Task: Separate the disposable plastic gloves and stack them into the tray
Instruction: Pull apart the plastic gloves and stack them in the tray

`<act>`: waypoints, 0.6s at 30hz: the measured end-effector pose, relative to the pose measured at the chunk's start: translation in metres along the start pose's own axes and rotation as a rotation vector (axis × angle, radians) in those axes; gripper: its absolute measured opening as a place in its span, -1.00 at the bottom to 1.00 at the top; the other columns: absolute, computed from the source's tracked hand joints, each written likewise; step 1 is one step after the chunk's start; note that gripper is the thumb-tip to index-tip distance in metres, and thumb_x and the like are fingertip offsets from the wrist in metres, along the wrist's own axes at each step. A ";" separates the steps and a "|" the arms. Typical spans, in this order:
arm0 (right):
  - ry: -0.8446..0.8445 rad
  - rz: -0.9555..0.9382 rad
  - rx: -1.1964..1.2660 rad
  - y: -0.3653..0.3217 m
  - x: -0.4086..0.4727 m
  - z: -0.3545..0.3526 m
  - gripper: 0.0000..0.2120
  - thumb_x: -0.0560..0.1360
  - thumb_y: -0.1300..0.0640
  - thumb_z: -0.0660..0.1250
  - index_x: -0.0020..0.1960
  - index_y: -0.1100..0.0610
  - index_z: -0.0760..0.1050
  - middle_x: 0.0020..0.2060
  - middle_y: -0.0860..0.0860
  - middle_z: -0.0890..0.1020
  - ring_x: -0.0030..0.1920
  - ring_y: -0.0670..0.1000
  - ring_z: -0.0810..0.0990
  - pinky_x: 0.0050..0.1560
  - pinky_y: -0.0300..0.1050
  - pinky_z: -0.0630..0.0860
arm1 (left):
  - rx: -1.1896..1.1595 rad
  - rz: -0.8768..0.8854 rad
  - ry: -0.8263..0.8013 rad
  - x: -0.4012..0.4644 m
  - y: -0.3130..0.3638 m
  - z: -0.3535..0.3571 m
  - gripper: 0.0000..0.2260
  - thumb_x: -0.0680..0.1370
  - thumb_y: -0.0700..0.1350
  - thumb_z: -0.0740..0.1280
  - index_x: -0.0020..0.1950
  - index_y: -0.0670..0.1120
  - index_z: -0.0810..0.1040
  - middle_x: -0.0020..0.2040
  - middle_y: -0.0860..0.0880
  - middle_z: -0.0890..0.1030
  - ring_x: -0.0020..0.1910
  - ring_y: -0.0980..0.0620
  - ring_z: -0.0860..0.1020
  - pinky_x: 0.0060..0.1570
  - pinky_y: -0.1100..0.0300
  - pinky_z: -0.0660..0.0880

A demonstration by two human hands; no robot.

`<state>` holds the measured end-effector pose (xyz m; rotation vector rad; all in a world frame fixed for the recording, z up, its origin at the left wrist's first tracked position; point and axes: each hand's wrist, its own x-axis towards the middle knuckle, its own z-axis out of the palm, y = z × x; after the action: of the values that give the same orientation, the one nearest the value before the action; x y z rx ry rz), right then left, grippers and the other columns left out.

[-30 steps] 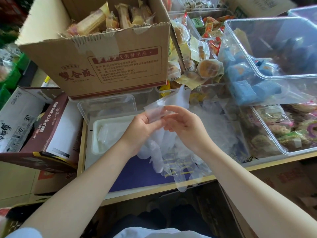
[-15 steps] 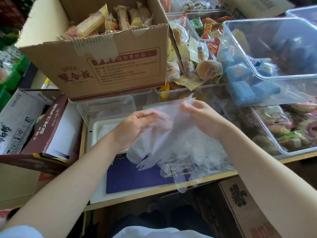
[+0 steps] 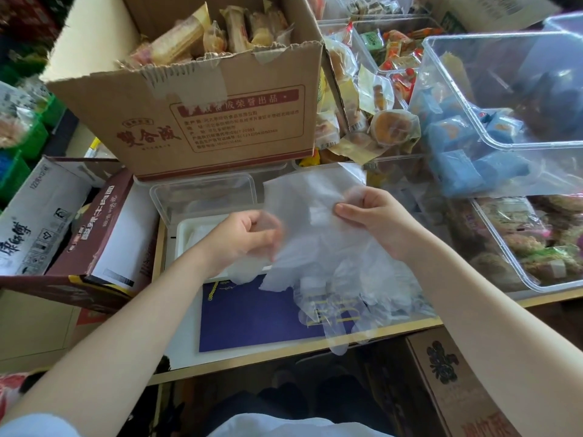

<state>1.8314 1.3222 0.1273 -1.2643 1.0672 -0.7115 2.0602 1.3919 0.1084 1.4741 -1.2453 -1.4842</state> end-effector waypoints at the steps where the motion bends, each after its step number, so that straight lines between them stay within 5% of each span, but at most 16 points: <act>1: 0.029 -0.014 -0.003 0.000 0.000 -0.001 -0.85 0.47 0.35 0.34 -0.23 0.17 0.47 -0.50 -0.12 0.54 -0.46 -0.21 0.52 -0.37 -0.38 0.48 | 0.005 -0.001 -0.003 0.000 -0.003 -0.001 -0.87 0.44 -0.14 0.38 -0.08 -0.16 0.53 -0.34 0.03 0.62 -0.42 0.11 0.56 -0.29 0.31 0.50; 4: 0.087 -0.070 -0.144 0.005 0.001 -0.004 -0.80 0.48 0.33 0.34 -0.29 0.15 0.47 -0.57 -0.13 0.46 -0.57 -0.19 0.37 -0.52 -0.35 0.33 | 0.027 -0.021 0.043 -0.001 -0.008 -0.003 -0.93 0.52 -0.23 0.32 -0.17 -0.17 0.51 -0.43 0.04 0.59 -0.53 0.15 0.47 -0.38 0.36 0.46; 7: 0.115 -0.080 -0.243 0.011 -0.001 0.000 -0.79 0.49 0.28 0.35 -0.31 0.13 0.48 -0.59 -0.12 0.40 -0.63 -0.17 0.25 -0.61 -0.34 0.19 | 0.126 -0.059 0.032 0.001 -0.011 -0.004 -0.90 0.55 -0.16 0.31 -0.16 -0.12 0.54 -0.29 0.06 0.63 -0.34 0.19 0.54 -0.18 0.36 0.45; 10: 0.080 -0.081 -0.320 0.016 -0.004 0.011 -0.84 0.48 0.26 0.36 -0.26 0.12 0.49 -0.45 -0.03 0.51 -0.55 -0.13 0.39 -0.55 -0.32 0.30 | 0.173 -0.062 0.067 0.007 -0.009 0.003 -0.92 0.56 -0.06 0.30 -0.04 -0.02 0.58 -0.10 0.11 0.63 -0.11 0.26 0.55 -0.02 0.39 0.39; 14: 0.044 -0.068 -0.289 0.025 -0.007 0.022 -0.95 0.48 0.22 0.37 -0.14 0.14 0.51 -0.35 0.00 0.56 -0.43 -0.04 0.46 -0.46 -0.22 0.36 | 0.083 0.026 0.331 0.021 -0.009 0.020 -0.82 0.60 -0.14 0.22 -0.15 0.01 0.57 -0.22 0.05 0.61 -0.18 0.09 0.55 -0.06 0.19 0.43; 18: -0.116 0.043 -0.238 0.036 -0.014 0.019 -0.83 0.44 0.18 0.42 -0.02 0.00 0.51 -0.36 -0.08 0.57 -0.47 -0.11 0.43 -0.55 -0.31 0.31 | 0.041 0.057 0.506 0.024 -0.011 0.024 -0.87 0.60 -0.14 0.24 -0.01 -0.01 0.58 -0.15 0.09 0.61 -0.11 0.11 0.55 -0.08 0.26 0.45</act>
<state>1.8390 1.3491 0.0945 -1.4631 1.1030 -0.4822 2.0354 1.3768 0.0874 1.6889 -0.9979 -0.9647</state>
